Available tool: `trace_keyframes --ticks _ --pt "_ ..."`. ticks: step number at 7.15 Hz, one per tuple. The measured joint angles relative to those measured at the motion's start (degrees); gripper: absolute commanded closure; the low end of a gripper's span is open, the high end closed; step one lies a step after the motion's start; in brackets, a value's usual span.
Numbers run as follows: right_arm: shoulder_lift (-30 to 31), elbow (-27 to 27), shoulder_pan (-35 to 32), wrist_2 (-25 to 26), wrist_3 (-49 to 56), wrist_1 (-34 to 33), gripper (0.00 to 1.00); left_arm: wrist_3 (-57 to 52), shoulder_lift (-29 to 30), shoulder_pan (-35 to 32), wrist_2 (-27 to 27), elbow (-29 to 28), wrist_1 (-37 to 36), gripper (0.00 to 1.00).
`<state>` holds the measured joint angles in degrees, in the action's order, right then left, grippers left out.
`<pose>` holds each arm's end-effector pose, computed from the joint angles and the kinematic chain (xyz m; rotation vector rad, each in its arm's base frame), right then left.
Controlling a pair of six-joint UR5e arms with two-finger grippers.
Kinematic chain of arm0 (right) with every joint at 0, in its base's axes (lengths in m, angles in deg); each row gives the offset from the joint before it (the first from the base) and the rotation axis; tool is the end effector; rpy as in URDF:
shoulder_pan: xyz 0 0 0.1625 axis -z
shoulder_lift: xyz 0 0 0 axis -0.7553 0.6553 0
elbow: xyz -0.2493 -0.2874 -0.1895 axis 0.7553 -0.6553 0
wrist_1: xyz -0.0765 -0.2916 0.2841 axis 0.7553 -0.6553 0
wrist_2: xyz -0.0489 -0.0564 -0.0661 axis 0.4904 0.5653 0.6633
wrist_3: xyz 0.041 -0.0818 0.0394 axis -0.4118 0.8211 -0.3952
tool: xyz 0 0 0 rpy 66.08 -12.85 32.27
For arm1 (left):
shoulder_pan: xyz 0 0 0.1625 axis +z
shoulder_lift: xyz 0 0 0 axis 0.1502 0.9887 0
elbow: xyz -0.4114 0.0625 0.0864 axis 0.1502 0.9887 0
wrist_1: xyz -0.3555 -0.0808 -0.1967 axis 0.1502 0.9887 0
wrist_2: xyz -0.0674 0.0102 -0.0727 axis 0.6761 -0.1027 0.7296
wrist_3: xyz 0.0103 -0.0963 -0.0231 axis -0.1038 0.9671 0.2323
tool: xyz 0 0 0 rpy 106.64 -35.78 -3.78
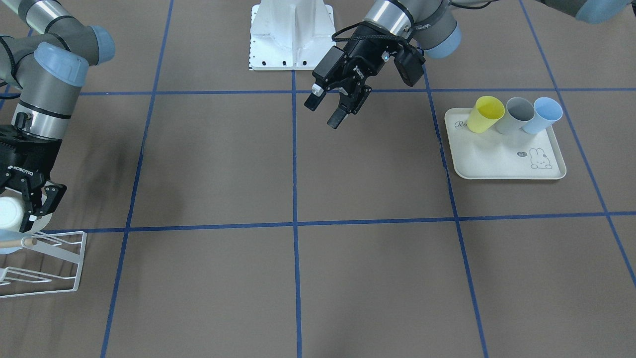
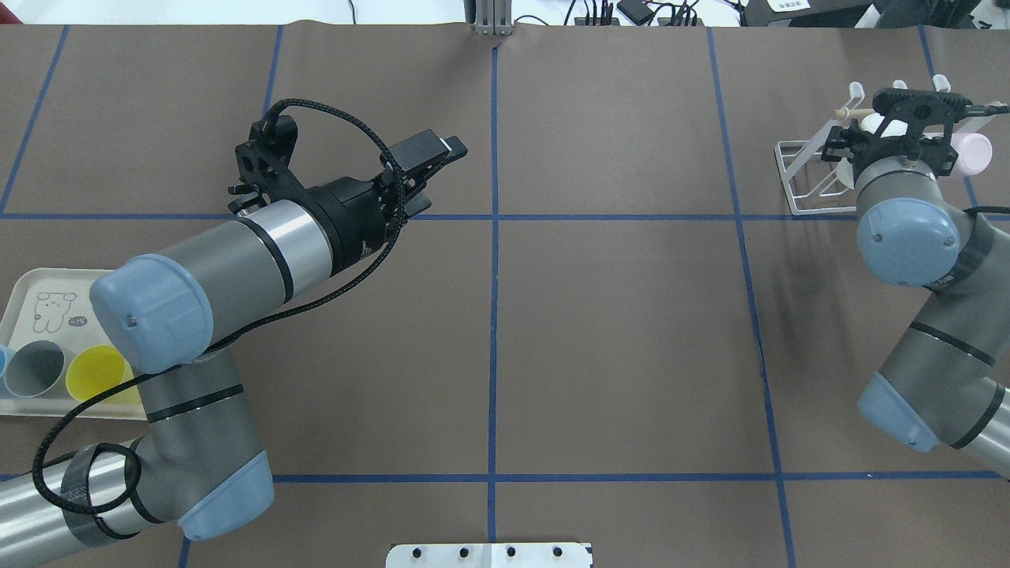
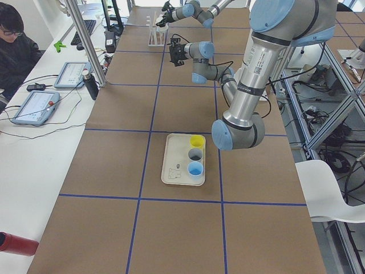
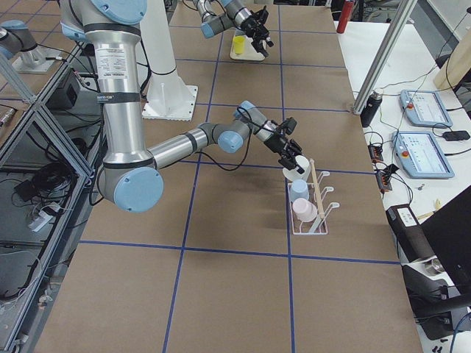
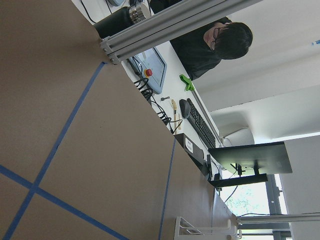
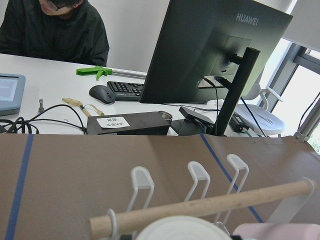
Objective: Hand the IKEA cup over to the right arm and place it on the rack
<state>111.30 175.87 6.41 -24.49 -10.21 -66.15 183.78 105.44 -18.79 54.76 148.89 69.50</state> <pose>-0.2701 -0.5050 0.4632 0.8471 -0.2745 0.5410 0.4219 -0.3990 0.1564 0.3883 1.7072 -0.7807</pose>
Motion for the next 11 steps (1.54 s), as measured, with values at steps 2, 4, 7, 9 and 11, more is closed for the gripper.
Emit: trace_keyframes --ticks 2,4,7,9,11 --pt "0.1 -0.2 0.1 0.0 0.0 0.1 0.00 0.0 0.0 0.0 0.0 0.0 0.0 0.00" --pt "-0.1 0.0 0.2 -0.4 0.2 0.2 0.00 0.0 -0.1 0.0 0.0 0.0 0.0 0.00" --pt "-0.8 7.3 -1.5 -7.4 1.3 -1.7 0.00 -0.9 -0.4 -2.3 2.7 2.0 -2.3 0.00" --pt "-1.9 15.3 -3.9 -15.2 3.2 -8.4 0.00 -7.0 -4.0 -7.7 10.7 7.7 -9.3 0.00" --pt "-7.2 19.1 -6.2 -26.4 2.8 -12.9 0.00 -18.3 -13.0 -14.4 21.6 12.4 -11.8 0.00"
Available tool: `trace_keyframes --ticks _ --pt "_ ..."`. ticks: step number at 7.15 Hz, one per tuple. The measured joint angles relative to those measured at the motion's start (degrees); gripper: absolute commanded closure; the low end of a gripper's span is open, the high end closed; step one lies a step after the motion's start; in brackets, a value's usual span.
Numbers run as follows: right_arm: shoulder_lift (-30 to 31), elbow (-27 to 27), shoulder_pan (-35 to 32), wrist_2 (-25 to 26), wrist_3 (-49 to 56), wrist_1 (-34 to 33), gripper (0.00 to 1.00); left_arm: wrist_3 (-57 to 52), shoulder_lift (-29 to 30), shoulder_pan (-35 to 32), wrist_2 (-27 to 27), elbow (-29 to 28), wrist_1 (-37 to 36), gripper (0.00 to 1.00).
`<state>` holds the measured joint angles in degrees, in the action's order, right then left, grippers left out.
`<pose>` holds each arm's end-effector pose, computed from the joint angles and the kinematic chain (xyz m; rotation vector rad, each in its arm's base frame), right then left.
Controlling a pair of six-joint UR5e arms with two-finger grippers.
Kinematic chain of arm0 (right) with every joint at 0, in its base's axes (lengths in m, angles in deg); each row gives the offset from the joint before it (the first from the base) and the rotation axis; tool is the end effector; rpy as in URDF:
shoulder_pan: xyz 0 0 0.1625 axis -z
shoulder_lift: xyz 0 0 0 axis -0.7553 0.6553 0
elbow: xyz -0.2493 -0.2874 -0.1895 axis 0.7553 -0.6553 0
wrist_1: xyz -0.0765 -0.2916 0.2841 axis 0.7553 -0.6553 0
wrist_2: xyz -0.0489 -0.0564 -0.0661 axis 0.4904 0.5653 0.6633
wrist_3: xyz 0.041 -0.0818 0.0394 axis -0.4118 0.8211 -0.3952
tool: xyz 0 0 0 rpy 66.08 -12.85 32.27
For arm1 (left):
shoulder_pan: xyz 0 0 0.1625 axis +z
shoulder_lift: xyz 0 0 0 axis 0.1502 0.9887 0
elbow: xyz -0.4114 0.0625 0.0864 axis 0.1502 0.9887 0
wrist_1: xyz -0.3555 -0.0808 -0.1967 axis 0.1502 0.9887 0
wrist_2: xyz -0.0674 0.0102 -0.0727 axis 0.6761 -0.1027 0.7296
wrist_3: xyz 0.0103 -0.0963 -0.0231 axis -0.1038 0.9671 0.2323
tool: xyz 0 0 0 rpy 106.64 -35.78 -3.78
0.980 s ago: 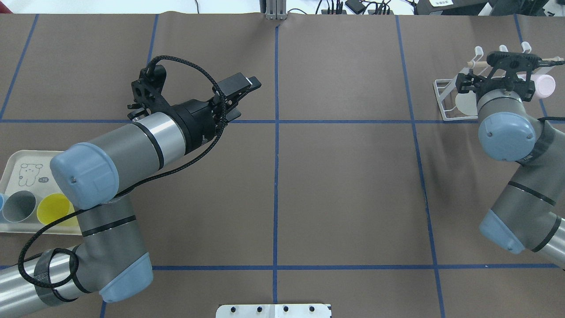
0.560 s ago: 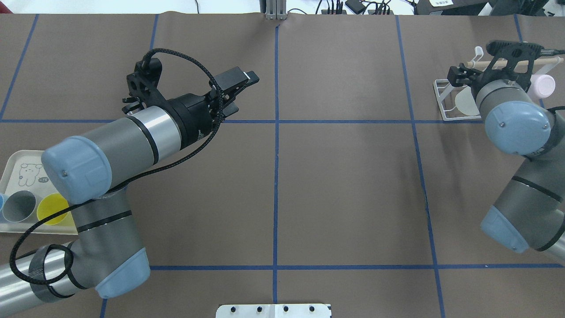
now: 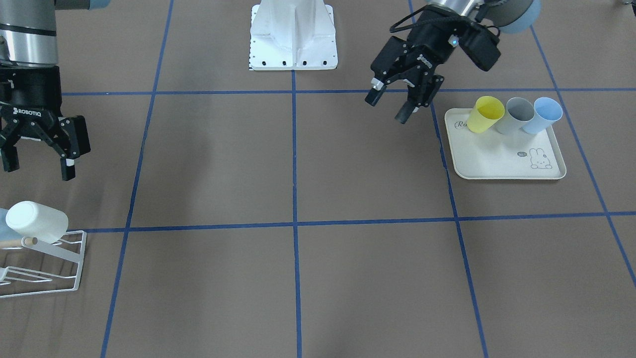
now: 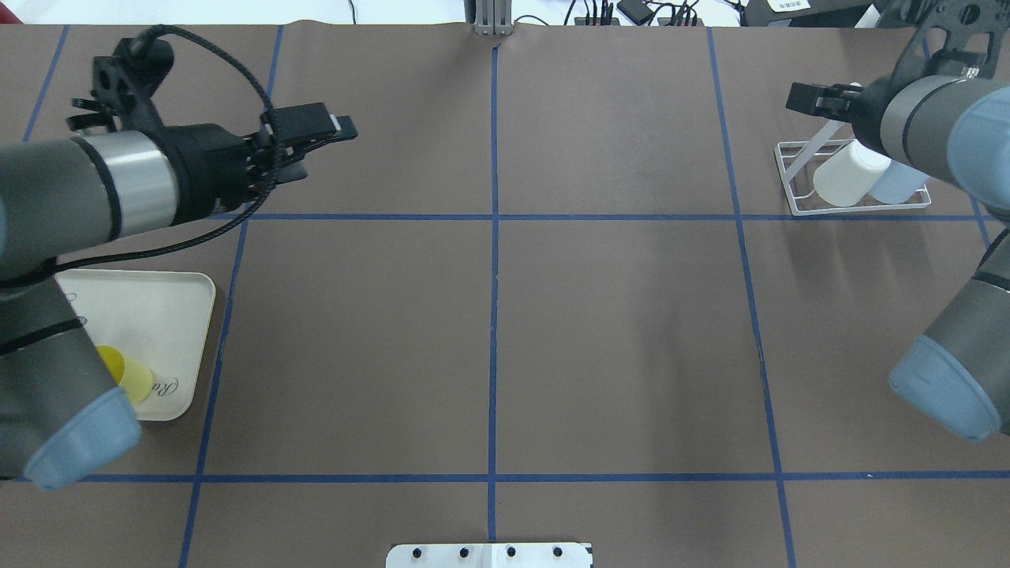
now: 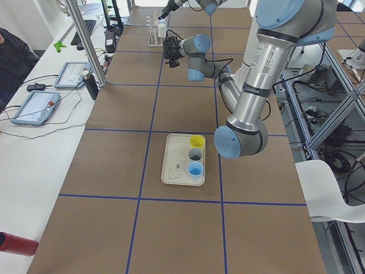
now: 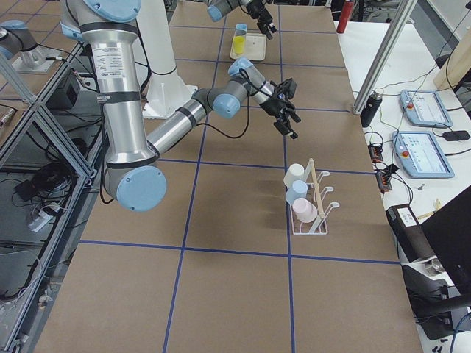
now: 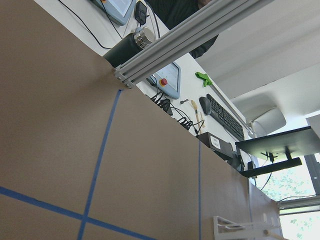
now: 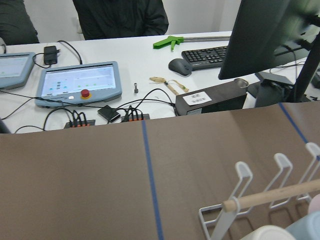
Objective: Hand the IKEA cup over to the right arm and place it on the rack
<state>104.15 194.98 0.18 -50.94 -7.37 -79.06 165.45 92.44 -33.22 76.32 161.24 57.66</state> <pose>-0.2255 -0.4799 0.2824 0.6562 -0.6800 0.4463 0.2878 -0.4225 0.2145 0.4855 1.4117 -0.4715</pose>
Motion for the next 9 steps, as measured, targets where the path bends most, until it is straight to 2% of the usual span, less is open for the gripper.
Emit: trace_keyframes --ticks 3,4,6,9 --pt "-8.4 0.6 -0.8 -15.0 -3.9 -1.9 0.00 -24.1 -17.0 -13.7 20.5 2.2 -0.5 0.00" --pt "-10.3 0.6 -0.8 -18.3 -6.1 -1.9 0.00 -31.5 -22.5 -16.7 24.7 1.9 -0.5 0.00" --pt "-13.0 0.4 -0.7 -23.0 -9.9 -1.5 0.00 -45.5 -30.6 -18.5 28.5 -0.5 -2.6 0.00" --pt "-13.9 0.2 0.7 -24.9 -13.4 -0.5 0.00 -66.8 -34.7 -21.4 29.7 -4.9 -10.4 0.00"
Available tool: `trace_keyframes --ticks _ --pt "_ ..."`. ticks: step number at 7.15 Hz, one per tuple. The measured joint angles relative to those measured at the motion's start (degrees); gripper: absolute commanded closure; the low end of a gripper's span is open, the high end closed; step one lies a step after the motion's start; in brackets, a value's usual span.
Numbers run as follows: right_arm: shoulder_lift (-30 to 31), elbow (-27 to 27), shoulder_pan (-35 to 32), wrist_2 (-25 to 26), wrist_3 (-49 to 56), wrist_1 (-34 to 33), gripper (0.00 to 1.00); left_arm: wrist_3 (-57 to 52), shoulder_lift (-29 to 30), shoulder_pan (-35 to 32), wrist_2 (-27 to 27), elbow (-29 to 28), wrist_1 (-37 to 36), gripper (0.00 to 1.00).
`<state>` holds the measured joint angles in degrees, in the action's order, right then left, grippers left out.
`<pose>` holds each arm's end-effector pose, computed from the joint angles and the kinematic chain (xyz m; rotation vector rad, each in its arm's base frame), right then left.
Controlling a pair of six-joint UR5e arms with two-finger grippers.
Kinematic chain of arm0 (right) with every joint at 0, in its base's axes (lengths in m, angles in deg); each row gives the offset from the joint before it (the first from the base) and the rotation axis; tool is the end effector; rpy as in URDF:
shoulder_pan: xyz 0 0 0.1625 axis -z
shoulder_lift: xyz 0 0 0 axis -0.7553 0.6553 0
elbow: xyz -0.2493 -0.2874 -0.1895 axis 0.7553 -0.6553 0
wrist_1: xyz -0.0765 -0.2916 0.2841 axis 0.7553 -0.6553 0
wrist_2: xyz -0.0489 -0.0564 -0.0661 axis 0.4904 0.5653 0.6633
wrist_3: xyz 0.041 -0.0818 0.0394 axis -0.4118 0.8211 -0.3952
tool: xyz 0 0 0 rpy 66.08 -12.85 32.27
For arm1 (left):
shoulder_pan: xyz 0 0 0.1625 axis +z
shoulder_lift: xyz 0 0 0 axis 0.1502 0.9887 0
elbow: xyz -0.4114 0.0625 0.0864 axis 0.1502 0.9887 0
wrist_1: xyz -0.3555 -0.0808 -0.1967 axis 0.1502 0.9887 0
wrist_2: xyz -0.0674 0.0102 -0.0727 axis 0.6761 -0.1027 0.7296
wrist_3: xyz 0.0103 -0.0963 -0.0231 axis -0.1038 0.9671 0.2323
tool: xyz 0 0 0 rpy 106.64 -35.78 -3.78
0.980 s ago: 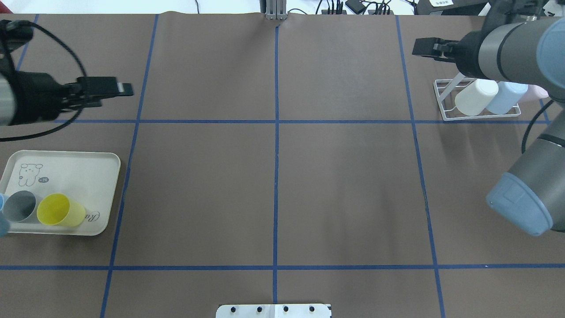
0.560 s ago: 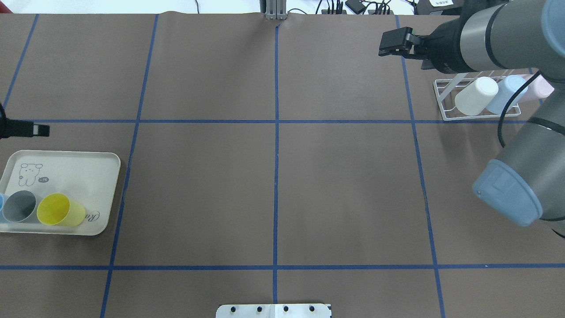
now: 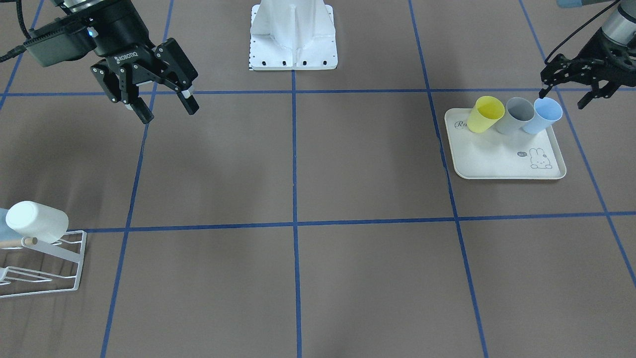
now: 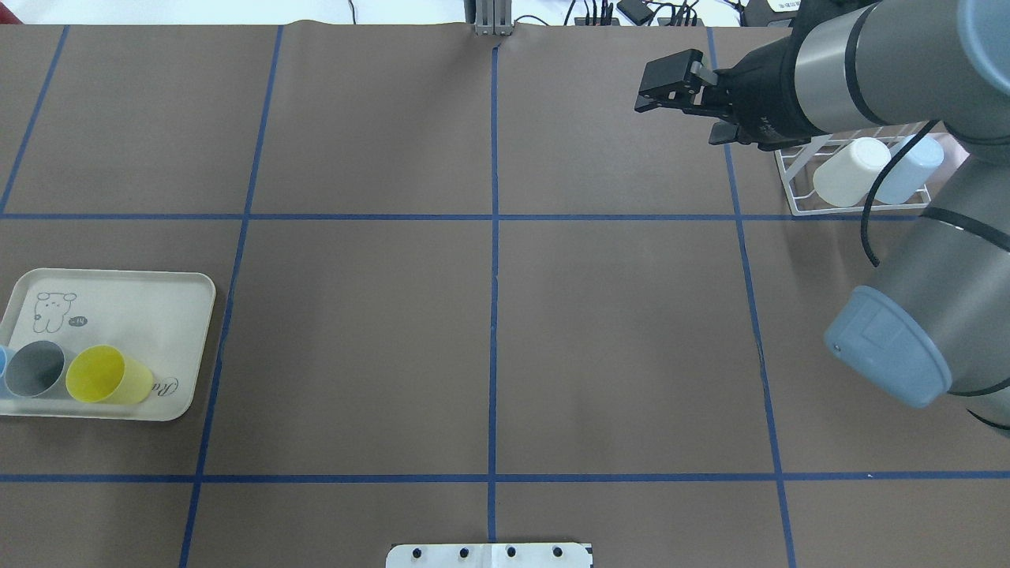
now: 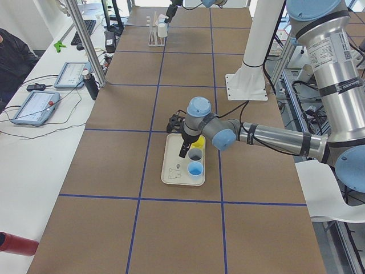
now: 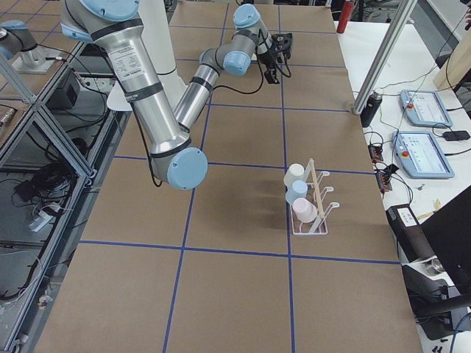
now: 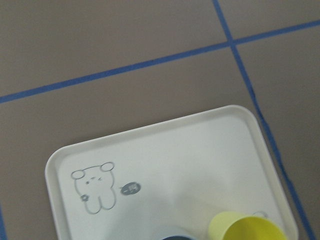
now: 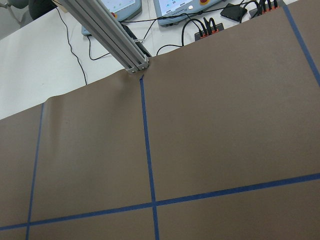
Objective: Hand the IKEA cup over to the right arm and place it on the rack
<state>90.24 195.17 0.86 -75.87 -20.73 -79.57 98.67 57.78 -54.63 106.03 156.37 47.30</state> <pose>-0.2693 -0.4556 0.1548 0.3407 -1.1470 0.3823 0.0996 -0.3645 0.5427 0.2936 0.7914 0.2942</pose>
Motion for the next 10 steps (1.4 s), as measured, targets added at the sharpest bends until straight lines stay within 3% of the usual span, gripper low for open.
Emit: trace_keyframes --ticks 2,4,10 --pt "0.0 -0.3 0.6 0.0 -0.4 1.0 0.00 -8.0 0.2 -1.8 0.0 -5.9 -0.3 0.00" --pt "0.0 -0.6 0.6 0.0 -0.4 1.2 0.00 -9.3 0.6 -2.1 0.1 -8.7 -0.2 0.00" --pt "0.3 -0.7 0.6 -0.1 -0.2 1.2 0.00 -7.5 1.1 -1.6 0.3 -10.3 -0.2 0.00"
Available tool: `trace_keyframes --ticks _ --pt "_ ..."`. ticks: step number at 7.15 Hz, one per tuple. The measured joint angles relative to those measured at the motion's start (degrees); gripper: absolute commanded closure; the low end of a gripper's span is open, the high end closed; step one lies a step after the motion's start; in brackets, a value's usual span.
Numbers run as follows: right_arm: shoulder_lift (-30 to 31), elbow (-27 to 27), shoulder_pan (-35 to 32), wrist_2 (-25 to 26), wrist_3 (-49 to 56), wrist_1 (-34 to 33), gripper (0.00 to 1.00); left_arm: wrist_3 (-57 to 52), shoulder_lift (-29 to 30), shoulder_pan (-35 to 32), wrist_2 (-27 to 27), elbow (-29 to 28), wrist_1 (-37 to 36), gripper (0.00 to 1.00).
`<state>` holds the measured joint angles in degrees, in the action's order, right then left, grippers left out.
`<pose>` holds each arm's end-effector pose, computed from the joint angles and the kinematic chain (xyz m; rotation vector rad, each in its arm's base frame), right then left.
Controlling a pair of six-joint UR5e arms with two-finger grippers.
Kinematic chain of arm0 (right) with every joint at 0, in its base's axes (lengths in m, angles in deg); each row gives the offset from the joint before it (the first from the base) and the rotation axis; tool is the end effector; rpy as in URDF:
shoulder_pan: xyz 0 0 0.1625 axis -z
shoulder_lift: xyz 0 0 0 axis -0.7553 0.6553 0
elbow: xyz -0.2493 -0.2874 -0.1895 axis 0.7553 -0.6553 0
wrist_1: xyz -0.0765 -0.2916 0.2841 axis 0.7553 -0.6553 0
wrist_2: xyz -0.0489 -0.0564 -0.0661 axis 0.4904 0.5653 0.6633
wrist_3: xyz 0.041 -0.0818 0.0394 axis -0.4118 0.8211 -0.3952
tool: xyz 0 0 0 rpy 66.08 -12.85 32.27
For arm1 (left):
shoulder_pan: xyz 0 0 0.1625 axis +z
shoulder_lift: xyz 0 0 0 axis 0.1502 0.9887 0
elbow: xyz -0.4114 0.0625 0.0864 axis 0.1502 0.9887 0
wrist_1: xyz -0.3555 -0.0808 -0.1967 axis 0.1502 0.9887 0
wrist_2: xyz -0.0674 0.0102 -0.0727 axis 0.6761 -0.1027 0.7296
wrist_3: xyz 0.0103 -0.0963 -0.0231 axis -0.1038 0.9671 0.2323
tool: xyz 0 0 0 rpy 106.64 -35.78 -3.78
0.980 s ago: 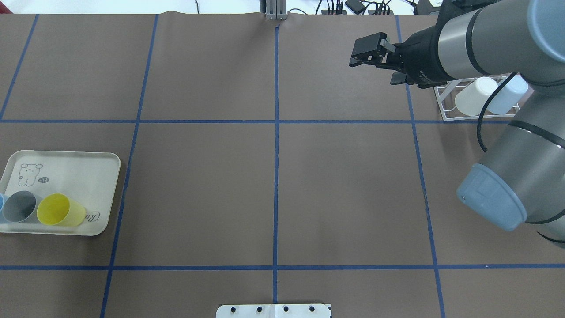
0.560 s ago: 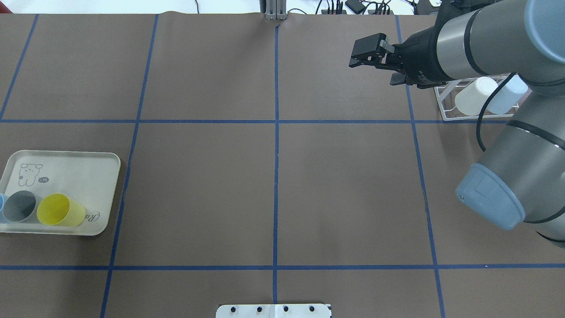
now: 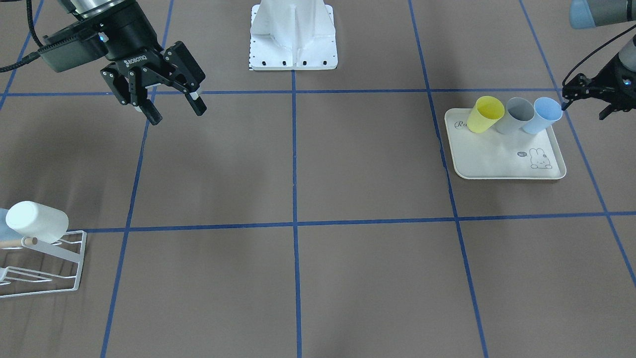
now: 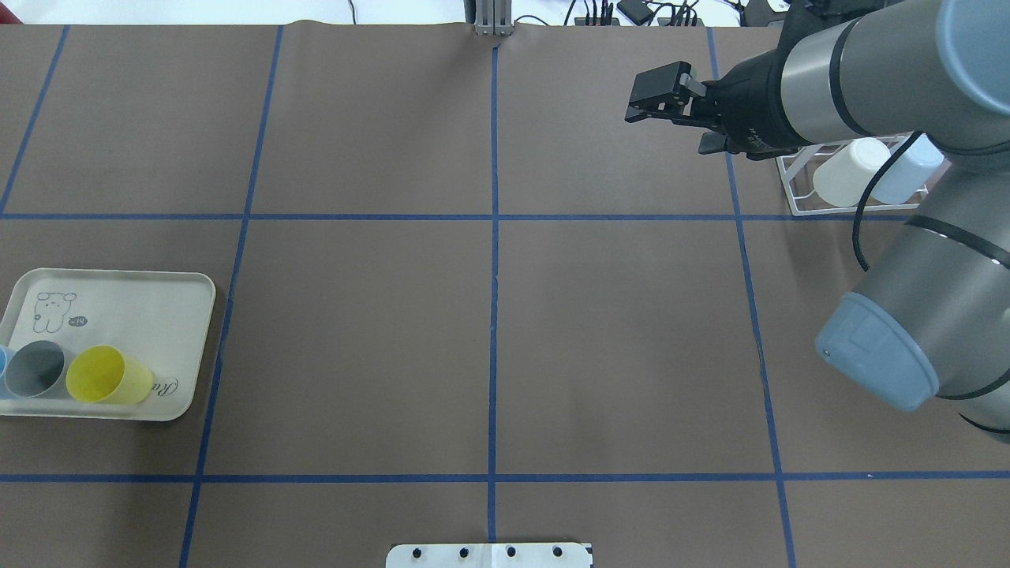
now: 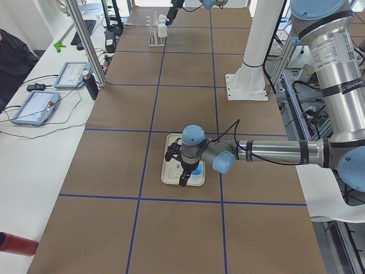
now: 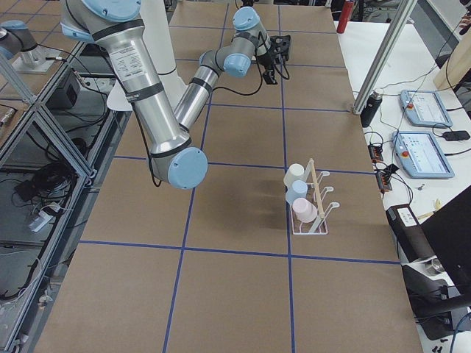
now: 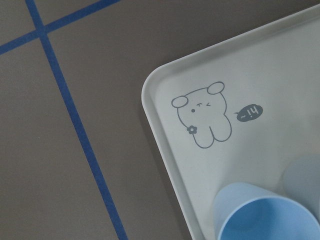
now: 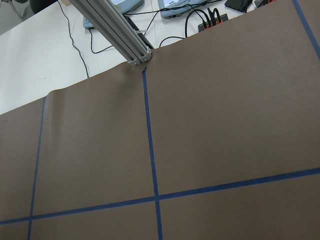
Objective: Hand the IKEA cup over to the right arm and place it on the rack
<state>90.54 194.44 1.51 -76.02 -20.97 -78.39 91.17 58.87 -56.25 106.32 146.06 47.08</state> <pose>-0.2772 -0.4552 0.1591 0.3309 -1.1524 0.3737 0.0911 -0.3701 0.6291 0.2003 0.7286 0.3428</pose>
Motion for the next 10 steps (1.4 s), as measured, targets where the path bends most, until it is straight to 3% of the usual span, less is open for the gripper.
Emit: trace_keyframes --ticks 7,10 --pt "0.4 -0.1 -0.1 0.0 0.5 0.0 0.00 -0.1 1.6 3.5 0.1 -2.6 0.0 0.01" --pt "0.4 -0.1 -0.1 0.0 0.5 0.1 0.00 -0.2 1.7 4.4 0.8 -3.3 0.0 0.45"
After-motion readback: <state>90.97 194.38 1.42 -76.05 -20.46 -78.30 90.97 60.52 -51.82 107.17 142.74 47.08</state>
